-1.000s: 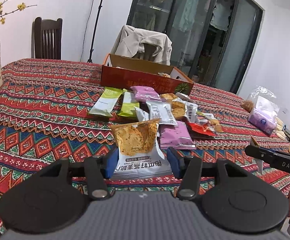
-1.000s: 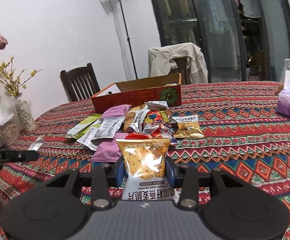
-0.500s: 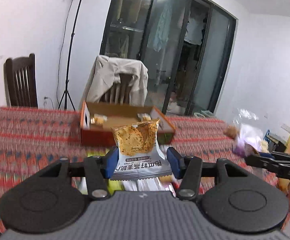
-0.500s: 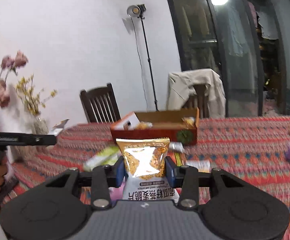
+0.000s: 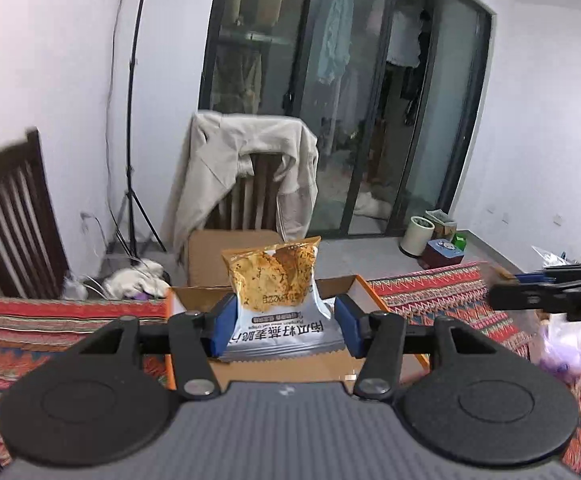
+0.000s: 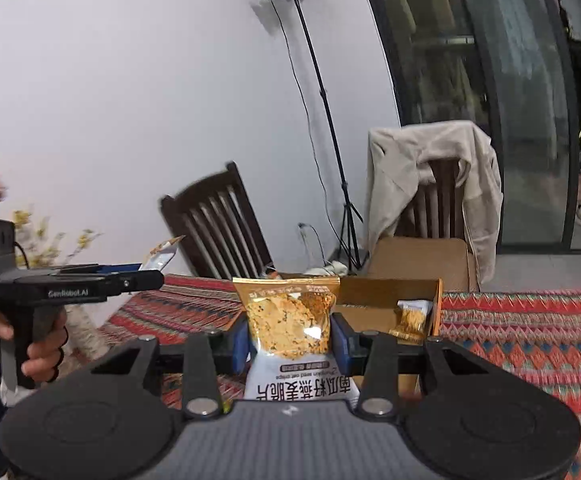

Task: Organize snacks
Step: 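Carry both held packets over the cardboard box, then open both tools to release the packets into the box, then withdraw both tools back toward the snack pile, then grasp a green bar packet with left tool while right grasps white packet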

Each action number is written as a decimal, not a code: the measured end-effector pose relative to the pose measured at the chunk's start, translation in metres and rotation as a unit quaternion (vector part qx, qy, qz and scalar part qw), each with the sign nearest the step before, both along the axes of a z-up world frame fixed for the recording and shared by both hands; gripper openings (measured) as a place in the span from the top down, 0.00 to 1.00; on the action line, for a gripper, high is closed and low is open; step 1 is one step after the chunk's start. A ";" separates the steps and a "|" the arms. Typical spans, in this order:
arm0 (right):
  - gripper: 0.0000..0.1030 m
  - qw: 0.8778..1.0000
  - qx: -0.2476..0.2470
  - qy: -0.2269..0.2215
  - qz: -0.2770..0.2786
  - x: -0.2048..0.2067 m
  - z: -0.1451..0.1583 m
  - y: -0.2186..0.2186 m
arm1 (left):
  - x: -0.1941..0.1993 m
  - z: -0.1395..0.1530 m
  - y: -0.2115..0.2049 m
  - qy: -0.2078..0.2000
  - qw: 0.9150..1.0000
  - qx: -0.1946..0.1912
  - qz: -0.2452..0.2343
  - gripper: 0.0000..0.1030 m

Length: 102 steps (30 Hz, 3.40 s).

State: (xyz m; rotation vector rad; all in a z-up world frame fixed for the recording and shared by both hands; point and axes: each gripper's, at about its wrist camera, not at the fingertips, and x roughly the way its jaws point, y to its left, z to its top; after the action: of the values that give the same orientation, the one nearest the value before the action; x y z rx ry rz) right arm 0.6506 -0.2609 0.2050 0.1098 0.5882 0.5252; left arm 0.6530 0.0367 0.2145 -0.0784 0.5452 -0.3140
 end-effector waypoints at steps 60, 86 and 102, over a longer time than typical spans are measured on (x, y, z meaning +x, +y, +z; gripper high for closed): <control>0.00 0.996 -0.049 -0.050 -0.053 -0.237 0.003 -0.022 | -0.318 -0.010 -0.004 -0.092 0.994 0.019 0.059 0.00; 0.00 0.987 -0.093 -0.038 -0.122 -0.411 -0.208 -0.013 | -0.447 -0.163 -0.018 -0.047 0.995 0.024 0.079 0.00; 0.00 0.998 -0.025 -0.032 -0.050 -0.348 -0.208 -0.004 | -0.367 -0.173 -0.004 -0.030 0.995 0.047 0.080 0.00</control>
State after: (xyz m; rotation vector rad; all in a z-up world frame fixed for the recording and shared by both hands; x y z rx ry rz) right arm 0.3026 -0.2651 -0.0032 0.0748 0.5299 0.4159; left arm 0.2861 0.0323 0.0412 -0.0222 0.4908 -0.1344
